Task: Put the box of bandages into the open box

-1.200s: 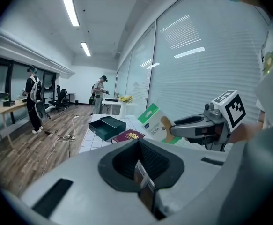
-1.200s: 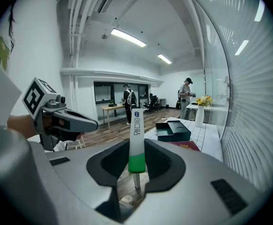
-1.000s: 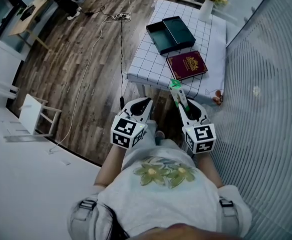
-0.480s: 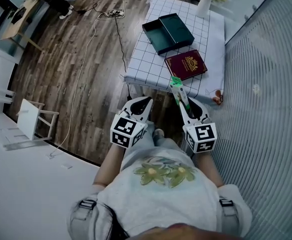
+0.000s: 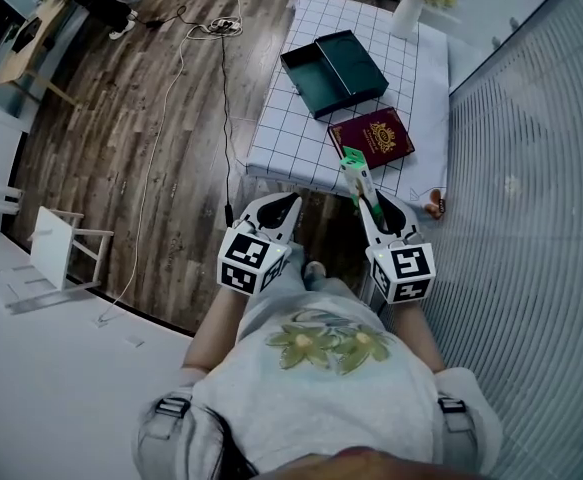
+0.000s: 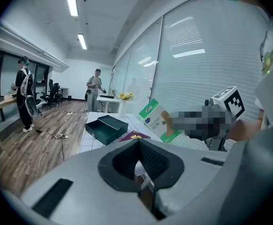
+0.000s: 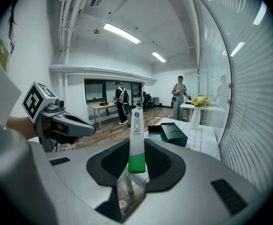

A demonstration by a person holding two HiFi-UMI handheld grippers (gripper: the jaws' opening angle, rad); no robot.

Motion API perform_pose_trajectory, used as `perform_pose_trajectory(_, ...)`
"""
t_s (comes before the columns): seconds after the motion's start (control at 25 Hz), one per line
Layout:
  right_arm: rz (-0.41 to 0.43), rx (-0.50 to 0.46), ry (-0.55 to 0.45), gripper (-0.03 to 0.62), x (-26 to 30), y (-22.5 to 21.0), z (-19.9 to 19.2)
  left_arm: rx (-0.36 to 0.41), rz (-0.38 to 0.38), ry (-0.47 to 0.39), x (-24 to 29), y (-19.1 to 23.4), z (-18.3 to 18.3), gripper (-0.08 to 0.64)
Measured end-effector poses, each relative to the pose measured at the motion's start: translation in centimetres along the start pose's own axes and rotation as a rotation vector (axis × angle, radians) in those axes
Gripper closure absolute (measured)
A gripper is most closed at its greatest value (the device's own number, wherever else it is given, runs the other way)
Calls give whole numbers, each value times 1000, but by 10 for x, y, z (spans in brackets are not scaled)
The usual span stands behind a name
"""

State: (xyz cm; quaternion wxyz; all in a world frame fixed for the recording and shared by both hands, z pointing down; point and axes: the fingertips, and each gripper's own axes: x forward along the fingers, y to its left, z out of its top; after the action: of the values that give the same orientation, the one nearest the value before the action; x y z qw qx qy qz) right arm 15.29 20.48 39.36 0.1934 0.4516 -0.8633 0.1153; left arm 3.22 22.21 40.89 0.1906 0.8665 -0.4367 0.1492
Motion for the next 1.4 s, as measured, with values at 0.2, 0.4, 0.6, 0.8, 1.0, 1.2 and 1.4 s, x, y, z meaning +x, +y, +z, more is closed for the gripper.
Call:
perform_pose_trajectory(0.2, -10, 2, -15, 502, 19, -6, 12, 7, -18, -5, 13, 16, 11, 555)
perform_pose_trajectory(0.4, -24, 0, -28, 502, 38, -13, 27, 15, -31, 3, 26, 37, 20, 555)
perform_pose_trajectory(0.6, -50, -3, -39, 502, 55, -20, 41, 26, -56, -9, 39, 54, 34, 555)
perform_pose_trajectory(0.8, -78, 5, -40, 502, 71, -22, 48, 45, -79, -21, 46, 71, 47, 555)
perform_pose_trajectory(1.0, -97, 18, -38, 502, 89, -17, 51, 59, -98, -27, 47, 88, 54, 555)
perform_pose_trajectory(1.2, -115, 32, -41, 502, 102, -8, 55, 71, -129, -41, 46, 103, 58, 555)
perform_pose_trajectory(1.4, -132, 31, -36, 502, 110, -4, 56, 69, -143, -51, 47, 113, 56, 555)
